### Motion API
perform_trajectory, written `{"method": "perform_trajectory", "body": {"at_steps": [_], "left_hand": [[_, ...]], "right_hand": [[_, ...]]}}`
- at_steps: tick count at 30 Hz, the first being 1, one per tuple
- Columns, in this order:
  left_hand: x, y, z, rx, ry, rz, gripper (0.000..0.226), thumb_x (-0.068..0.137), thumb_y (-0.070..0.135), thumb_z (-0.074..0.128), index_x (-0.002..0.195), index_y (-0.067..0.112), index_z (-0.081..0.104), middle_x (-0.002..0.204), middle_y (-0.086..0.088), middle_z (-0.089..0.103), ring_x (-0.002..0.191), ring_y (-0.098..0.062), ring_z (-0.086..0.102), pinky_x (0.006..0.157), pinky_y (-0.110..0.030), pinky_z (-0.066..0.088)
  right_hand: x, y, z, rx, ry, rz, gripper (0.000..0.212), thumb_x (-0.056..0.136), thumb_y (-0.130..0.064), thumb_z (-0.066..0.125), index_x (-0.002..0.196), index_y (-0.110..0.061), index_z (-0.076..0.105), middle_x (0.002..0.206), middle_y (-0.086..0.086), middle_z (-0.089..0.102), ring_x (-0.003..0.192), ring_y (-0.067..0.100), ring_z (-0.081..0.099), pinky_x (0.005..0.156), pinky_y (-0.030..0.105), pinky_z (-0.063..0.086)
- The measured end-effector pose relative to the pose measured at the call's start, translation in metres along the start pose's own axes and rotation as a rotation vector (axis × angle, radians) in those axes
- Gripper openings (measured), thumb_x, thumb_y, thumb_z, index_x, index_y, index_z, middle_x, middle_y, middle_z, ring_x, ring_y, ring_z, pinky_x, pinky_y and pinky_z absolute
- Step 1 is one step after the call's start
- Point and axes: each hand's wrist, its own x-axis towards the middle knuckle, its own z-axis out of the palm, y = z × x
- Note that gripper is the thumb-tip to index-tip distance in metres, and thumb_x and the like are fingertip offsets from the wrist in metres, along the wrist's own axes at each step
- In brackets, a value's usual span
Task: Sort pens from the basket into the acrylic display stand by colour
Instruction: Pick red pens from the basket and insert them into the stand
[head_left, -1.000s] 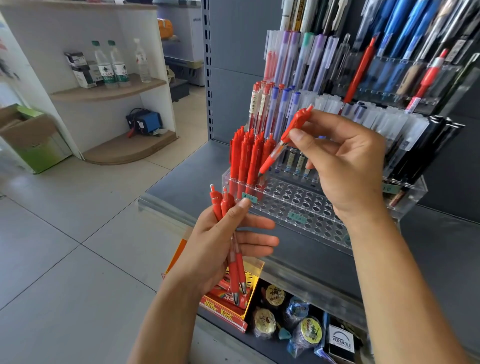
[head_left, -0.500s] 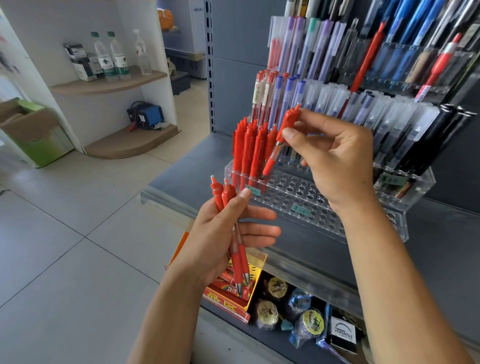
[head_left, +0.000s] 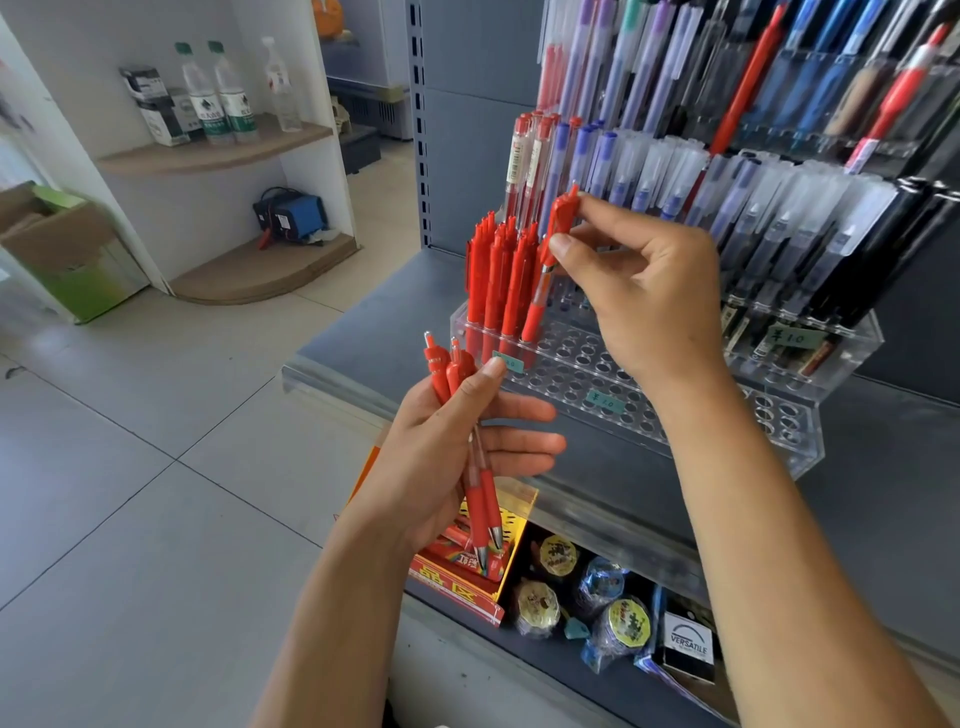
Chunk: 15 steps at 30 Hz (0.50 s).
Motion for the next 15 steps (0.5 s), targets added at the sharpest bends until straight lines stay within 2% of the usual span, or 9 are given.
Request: {"method": "perform_trajectory", "body": {"at_steps": [5,12,15], "left_hand": [[0.0001,-0.0001,-0.0004,0.001,0.015,0.009,0.016,0.103,0.023,0.051,0.109,0.009,0.052,0.085,-0.021,0.074,0.065,-0.03,0.075,0.058,-0.036,0.063],[-0.0005,-0.0002,-0.0002,0.015,0.023,0.011,0.017,0.102,0.024,0.052,0.108,0.007,0.052,0.084,-0.02,0.074,0.065,-0.031,0.075,0.057,-0.035,0.063],[-0.0003,-0.001,-0.0003,0.02,0.024,0.007,0.014,0.103,0.024,0.051,0.106,0.01,0.052,0.085,-0.021,0.074,0.066,-0.031,0.075,0.058,-0.036,0.063]], "right_hand": [[0.0,-0.0004,0.004,-0.09,-0.004,-0.022,0.036,0.091,-0.021,0.076,0.125,-0.015,0.071,0.092,-0.011,0.075,0.079,-0.002,0.072,0.078,0.022,0.061],[-0.0042,0.0002,0.0077,-0.157,-0.044,-0.03,0.034,0.087,-0.02,0.079,0.121,-0.017,0.074,0.081,-0.024,0.068,0.074,-0.003,0.072,0.074,0.016,0.059],[-0.0049,-0.0005,0.0072,-0.156,-0.048,-0.012,0.033,0.086,-0.02,0.08,0.119,-0.018,0.075,0.081,-0.023,0.069,0.073,-0.004,0.072,0.072,0.016,0.059]]}}
